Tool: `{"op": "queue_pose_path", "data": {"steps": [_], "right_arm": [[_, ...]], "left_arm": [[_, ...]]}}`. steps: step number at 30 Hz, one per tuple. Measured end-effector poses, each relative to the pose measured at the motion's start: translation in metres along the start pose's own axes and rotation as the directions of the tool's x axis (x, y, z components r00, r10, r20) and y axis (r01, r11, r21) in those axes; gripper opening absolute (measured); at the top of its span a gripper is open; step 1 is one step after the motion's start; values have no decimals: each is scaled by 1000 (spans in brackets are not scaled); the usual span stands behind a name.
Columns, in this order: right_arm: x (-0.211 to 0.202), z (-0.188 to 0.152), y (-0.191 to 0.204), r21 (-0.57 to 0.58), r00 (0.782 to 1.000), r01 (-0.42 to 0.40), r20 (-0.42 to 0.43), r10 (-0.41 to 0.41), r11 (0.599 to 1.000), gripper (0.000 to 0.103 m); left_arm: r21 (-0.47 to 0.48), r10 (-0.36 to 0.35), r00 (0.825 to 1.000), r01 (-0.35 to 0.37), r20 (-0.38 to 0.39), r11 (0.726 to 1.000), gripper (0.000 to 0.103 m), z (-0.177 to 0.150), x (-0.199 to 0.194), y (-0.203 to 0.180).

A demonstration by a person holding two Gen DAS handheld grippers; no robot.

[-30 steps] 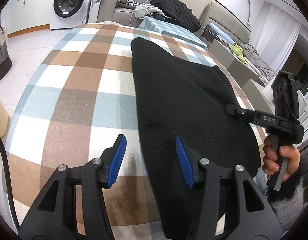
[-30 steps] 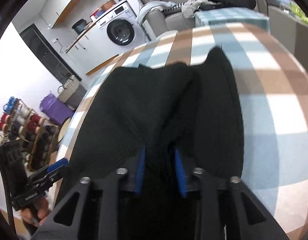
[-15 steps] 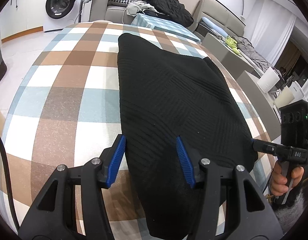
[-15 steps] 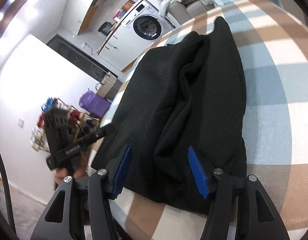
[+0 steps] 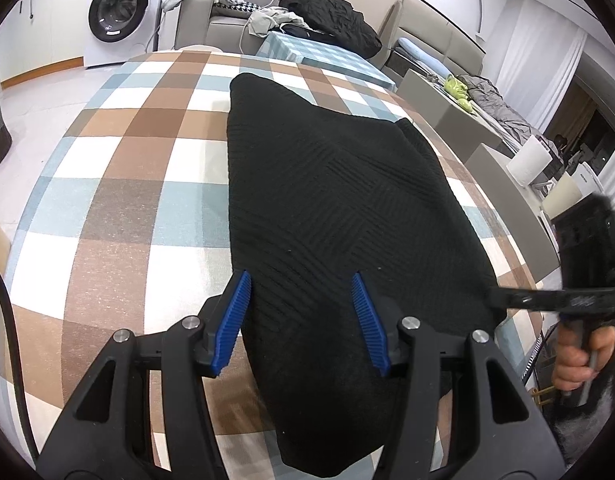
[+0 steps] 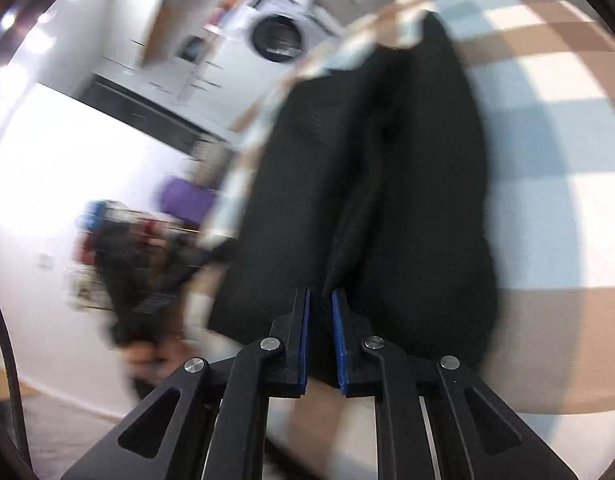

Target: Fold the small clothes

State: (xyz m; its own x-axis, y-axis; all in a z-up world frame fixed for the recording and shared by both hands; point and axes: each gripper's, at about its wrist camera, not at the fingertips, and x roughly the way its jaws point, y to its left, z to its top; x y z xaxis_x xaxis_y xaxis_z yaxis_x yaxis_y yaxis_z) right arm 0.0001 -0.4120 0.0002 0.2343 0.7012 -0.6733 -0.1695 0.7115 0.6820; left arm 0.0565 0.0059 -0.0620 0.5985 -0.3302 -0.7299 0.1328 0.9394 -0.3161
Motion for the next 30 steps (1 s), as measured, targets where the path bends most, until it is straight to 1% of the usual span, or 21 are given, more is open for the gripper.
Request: {"op": "queue_pose_path", "data": {"steps": [2, 3, 4, 5, 6, 8, 9, 10, 12, 14, 15, 16, 17, 18, 19, 20, 21, 22, 24, 27, 30], "right_arm": [[4, -2, -6, 29, 999, -47, 1, 47, 999, 13], [3, -2, -5, 16, 999, -40, 3, 40, 999, 19], [3, -3, -3, -4, 999, -30, 14, 30, 1000, 32], [4, -3, -1, -23, 999, -27, 25, 28, 999, 40], [6, -4, 1, -38, 999, -40, 29, 42, 998, 43], [14, -5, 4, -72, 999, -22, 29, 24, 997, 42], [19, -5, 8, -98, 1000, 12, 24, -9, 995, 35], [21, -4, 12, -107, 999, 33, 20, -31, 994, 21], [22, -4, 17, -106, 1000, -10, 7, 11, 994, 10], [16, -5, 23, -111, 997, -72, 2, 73, 991, 9], [17, -4, 20, -74, 996, -85, -19, 84, 994, 9], [21, -4, 15, -47, 998, -50, -40, 48, 998, 10], [26, -3, 12, -42, 998, 3, -65, -6, 999, 10], [28, -2, 7, -36, 997, 29, -75, -31, 999, 16], [26, 0, 5, -22, 998, 23, -62, -24, 999, 19], [22, 2, 7, -28, 999, 5, -38, -6, 1000, 21], [17, 5, 9, -42, 1000, 11, -10, -11, 999, 26], [12, 8, 10, -53, 999, 26, 28, -24, 998, 37], [8, 21, 13, -63, 995, 31, 100, -25, 998, 49], [22, 47, 7, -32, 984, 104, 150, -98, 994, 51], [43, 74, -2, 18, 982, 93, 163, -94, 996, 50]], "left_arm": [[17, -2, 1000, 2, -3, 1000, 50, 0, 1, -4], [25, 0, 1000, 0, -3, 1000, 50, 0, 1, -6], [31, -2, 1000, 2, -4, 1000, 50, 0, 1, -7], [37, -8, 1000, 8, -4, 999, 51, -1, 1, -8], [40, -10, 1000, 10, -4, 999, 52, -2, 1, -9], [43, -9, 1000, 9, -5, 999, 52, -2, 1, -9], [41, -10, 1000, 11, -4, 999, 52, -2, 1, -9], [37, -16, 1000, 16, -1, 999, 52, -2, -1, -9], [41, -19, 1000, 19, 5, 999, 52, -1, -3, -10], [54, -19, 1000, 19, 13, 998, 52, -1, -7, -12], [61, -25, 1000, 24, 15, 998, 52, -1, -9, -14], [64, -29, 999, 28, 16, 998, 52, -2, -10, -15], [68, -39, 999, 38, 16, 997, 52, -2, -10, -16], [71, -46, 999, 45, 15, 996, 52, -2, -9, -17], [75, -49, 999, 48, 11, 996, 52, -3, -8, -18], [84, -53, 999, 52, 3, 995, 52, -4, -7, -21], [92, -59, 998, 59, 0, 994, 52, -5, -7, -23], [104, -71, 997, 72, -6, 992, 52, -7, -6, -25], [134, -84, 996, 87, -28, 987, 52, -10, -1, -32], [155, -78, 996, 85, -49, 984, 52, -14, 6, -38], [149, -79, 996, 86, -50, 985, 52, -17, 7, -38]]}}
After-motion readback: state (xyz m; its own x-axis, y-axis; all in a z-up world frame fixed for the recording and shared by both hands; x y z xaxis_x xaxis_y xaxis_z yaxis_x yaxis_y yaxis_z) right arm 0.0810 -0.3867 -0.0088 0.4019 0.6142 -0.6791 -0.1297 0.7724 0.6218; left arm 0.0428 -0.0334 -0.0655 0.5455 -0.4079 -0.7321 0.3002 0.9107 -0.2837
